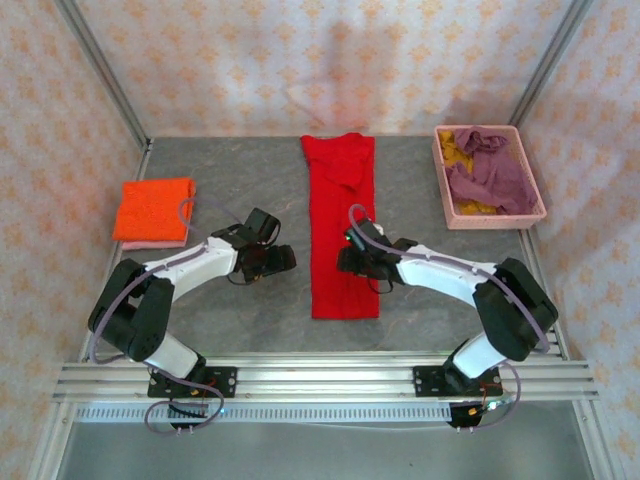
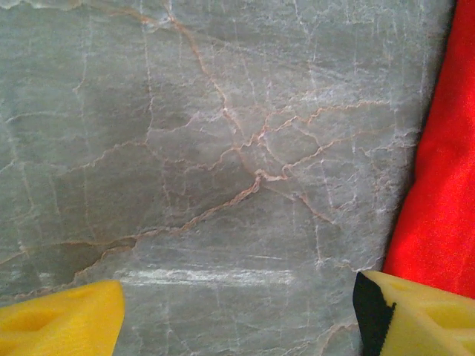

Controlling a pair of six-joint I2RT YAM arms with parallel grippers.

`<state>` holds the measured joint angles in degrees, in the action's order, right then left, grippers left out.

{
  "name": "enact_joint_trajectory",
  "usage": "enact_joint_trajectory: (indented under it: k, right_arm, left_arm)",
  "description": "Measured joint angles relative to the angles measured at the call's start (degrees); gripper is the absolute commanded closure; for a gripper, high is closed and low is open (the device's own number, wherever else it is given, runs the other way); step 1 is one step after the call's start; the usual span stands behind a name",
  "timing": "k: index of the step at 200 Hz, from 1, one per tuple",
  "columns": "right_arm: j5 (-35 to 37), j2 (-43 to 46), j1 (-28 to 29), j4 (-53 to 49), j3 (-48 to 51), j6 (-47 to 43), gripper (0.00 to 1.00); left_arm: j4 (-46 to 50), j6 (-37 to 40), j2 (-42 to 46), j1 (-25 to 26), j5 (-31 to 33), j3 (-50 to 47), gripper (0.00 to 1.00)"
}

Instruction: Fold and stack the t-shirts

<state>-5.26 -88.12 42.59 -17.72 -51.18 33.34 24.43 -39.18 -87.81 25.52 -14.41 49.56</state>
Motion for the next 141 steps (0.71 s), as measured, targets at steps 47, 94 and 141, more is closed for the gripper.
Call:
enact_joint_trajectory:
  k: [47,94,141]
  right_arm:
    - [2.45,-6.12,2.73,-3.04,-3.45,-0.50,0.60]
    - [3.80,-7.54,1.09,-6.40,-3.34,0.07,0.89]
    - [3.85,-3.82,-2.82,-6.38,0.63,1.36,0.85]
  left_arm:
    - [-0.42,0.02,-0.33,0.00,-0.20,0.96,0.19]
    - [-0.74,0.02,-0.33,0.00,-0.20,0.96,0.19]
    - [-1.40,0.00,-0.33,0.00,-0.20,0.96,0.19]
